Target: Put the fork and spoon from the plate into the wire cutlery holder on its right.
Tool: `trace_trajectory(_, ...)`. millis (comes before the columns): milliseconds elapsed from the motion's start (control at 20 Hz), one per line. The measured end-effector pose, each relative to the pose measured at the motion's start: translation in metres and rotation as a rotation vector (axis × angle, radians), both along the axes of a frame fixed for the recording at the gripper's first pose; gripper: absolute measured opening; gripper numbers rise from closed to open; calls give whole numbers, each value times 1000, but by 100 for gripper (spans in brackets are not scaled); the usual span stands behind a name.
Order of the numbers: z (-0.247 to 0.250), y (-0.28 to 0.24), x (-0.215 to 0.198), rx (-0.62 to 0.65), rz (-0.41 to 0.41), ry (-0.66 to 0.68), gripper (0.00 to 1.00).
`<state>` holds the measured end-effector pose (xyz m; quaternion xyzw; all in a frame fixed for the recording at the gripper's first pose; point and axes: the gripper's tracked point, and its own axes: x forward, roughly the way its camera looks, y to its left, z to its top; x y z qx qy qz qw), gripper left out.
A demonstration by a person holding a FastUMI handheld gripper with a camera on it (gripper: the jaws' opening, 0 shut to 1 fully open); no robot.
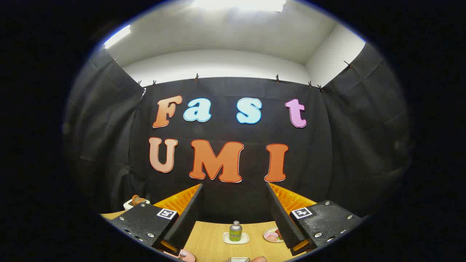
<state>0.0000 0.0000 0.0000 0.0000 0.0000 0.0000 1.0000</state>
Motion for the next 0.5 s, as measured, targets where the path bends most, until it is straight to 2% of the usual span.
trace_trajectory(250,-14,17,8,15,16,22,98)
trace_trajectory(500,-60,53,6,17,63,160,98)
